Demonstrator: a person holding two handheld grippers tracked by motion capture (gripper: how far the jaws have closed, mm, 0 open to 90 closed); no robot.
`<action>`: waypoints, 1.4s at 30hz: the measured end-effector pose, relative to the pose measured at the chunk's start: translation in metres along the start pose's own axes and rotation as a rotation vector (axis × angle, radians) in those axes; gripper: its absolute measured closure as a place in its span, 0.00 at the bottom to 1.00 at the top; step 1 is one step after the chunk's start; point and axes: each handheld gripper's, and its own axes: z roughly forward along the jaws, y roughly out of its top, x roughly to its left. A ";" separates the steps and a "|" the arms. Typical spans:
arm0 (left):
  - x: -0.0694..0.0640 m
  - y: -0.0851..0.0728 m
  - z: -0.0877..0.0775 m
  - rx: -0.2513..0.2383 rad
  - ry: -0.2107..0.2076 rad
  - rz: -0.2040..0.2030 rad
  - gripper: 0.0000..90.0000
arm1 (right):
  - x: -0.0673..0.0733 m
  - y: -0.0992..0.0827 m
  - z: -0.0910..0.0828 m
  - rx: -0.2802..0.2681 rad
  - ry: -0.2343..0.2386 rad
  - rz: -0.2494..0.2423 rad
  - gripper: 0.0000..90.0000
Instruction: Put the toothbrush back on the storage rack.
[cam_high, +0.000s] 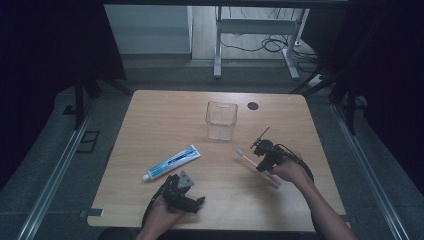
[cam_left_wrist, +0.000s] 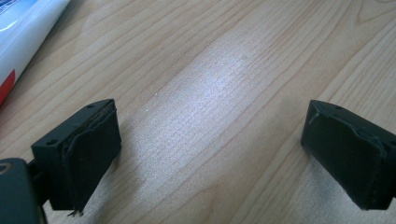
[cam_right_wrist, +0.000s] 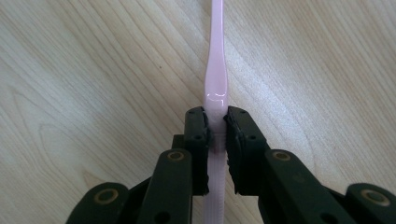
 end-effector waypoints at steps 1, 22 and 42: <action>0.000 0.000 0.000 0.000 0.000 0.000 0.05 | 0.000 0.000 -0.001 -0.006 -0.001 -0.008 0.87; 0.000 0.000 0.000 0.000 0.000 0.000 0.05 | 0.006 0.009 -0.026 -0.161 0.001 -0.005 0.87; 0.000 0.000 0.000 0.000 0.000 0.001 0.05 | 0.006 0.022 -0.045 -0.267 -0.013 0.001 0.87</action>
